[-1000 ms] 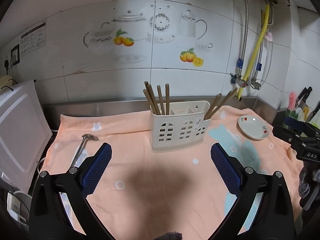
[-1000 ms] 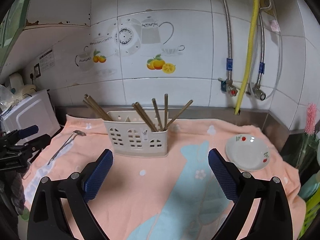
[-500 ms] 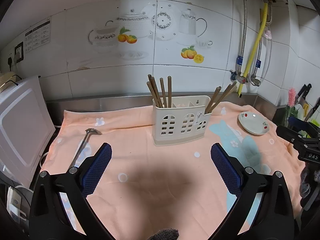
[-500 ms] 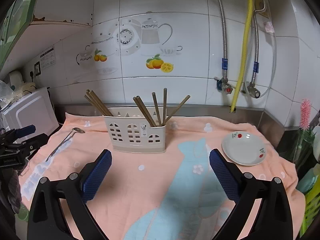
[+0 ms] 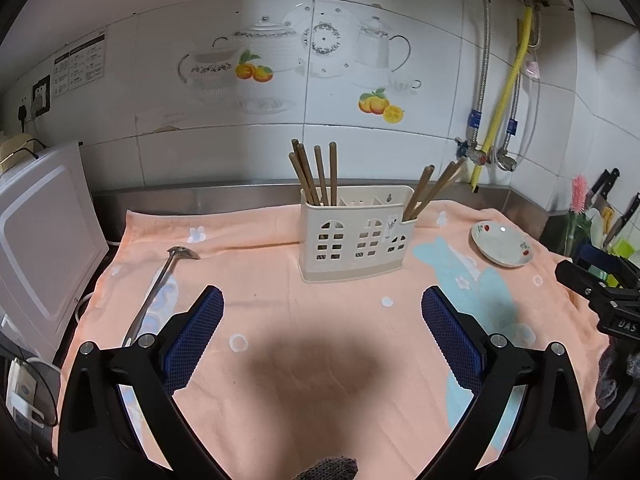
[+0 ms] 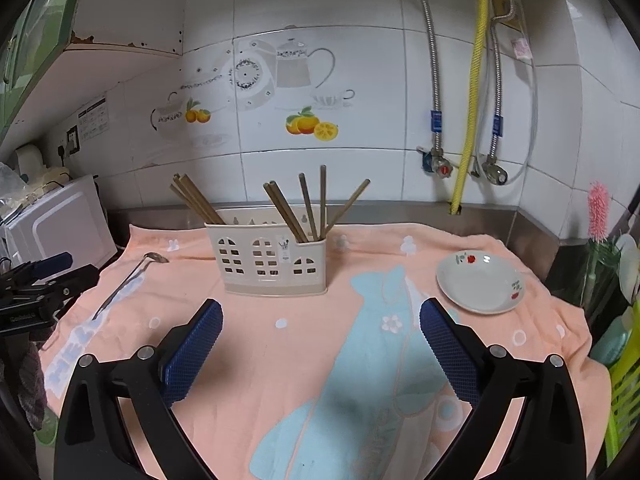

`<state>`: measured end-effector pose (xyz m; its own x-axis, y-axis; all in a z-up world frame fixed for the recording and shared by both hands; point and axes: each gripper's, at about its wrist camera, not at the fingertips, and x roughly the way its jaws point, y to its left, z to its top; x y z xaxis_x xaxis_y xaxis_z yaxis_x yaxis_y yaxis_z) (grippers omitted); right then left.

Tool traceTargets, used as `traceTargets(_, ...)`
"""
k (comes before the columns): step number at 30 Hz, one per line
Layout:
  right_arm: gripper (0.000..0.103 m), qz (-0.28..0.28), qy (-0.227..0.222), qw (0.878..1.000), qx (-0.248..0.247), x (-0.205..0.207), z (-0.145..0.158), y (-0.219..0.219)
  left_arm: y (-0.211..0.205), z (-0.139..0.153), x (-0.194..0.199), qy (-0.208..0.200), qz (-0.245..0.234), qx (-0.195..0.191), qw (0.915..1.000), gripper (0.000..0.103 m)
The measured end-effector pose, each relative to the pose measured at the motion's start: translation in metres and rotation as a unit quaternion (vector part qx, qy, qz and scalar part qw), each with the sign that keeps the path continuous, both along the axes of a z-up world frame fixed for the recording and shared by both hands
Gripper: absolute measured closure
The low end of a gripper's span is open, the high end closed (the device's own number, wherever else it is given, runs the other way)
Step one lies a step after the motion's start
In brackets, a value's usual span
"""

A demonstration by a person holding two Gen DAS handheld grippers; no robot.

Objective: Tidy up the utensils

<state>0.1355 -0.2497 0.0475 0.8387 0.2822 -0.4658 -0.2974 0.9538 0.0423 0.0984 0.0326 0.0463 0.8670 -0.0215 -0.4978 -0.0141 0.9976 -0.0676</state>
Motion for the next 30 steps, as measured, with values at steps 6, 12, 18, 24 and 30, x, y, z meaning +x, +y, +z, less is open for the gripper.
traceTargets(6, 0.007, -0.004, 0.008, 1.0, -0.001, -0.005, -0.009, -0.001, -0.003, 0.0, -0.009, -0.006, 0.001, 0.008, 1.0, 0.005)
traceTargets(12, 0.007, -0.002, 0.003, 1.0, 0.004, -0.014, -0.006, -0.001, -0.004, -0.002, -0.015, -0.008, -0.001, 0.0, 1.0, 0.005)
traceTargets(18, 0.007, 0.0, 0.005, 1.0, 0.006, -0.021, -0.01, -0.001, -0.004, -0.006, -0.023, -0.007, -0.001, -0.005, 1.0, 0.005)
traceTargets(24, 0.007, 0.006, 0.012, 1.0, 0.004, -0.025, -0.017, 0.001, -0.007, -0.01, -0.029, -0.004, -0.003, 0.001, 1.0, 0.005)
traceTargets(30, 0.007, 0.008, 0.012, 1.0, 0.003, -0.03, -0.018, 0.002, -0.009, -0.016, -0.034, 0.001, -0.003, 0.005, 1.0, 0.005)
